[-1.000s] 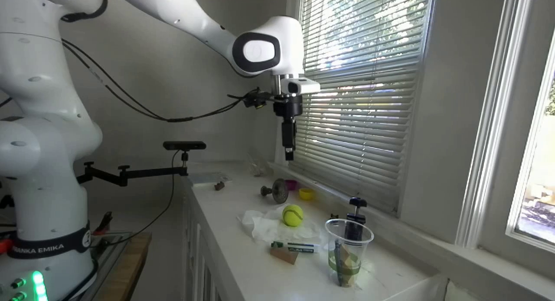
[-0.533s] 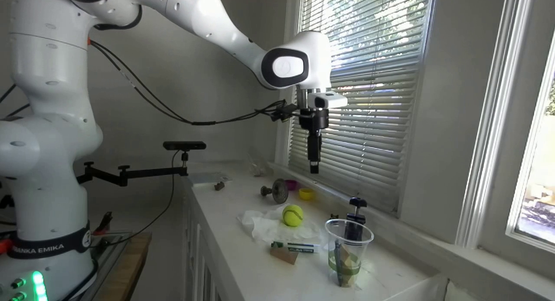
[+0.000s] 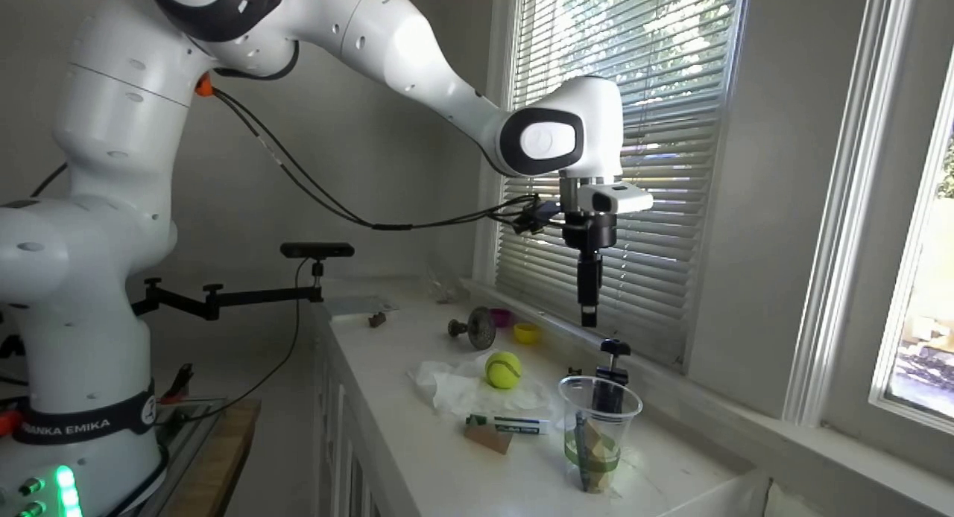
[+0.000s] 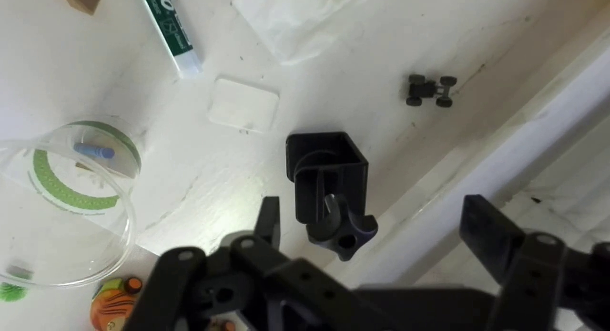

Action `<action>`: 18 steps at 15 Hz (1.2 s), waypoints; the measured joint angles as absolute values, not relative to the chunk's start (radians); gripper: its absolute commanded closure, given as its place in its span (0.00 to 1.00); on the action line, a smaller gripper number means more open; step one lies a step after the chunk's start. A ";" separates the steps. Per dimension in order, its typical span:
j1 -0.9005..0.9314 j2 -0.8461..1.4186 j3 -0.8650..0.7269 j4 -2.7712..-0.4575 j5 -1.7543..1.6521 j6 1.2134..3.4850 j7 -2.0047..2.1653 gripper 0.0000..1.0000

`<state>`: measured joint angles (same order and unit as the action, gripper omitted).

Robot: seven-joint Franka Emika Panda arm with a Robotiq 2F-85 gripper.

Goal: Move the black object to the left

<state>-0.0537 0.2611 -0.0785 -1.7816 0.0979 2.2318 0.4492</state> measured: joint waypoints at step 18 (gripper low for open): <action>-0.063 0.512 -0.103 -1.501 0.099 2.180 0.470 0.55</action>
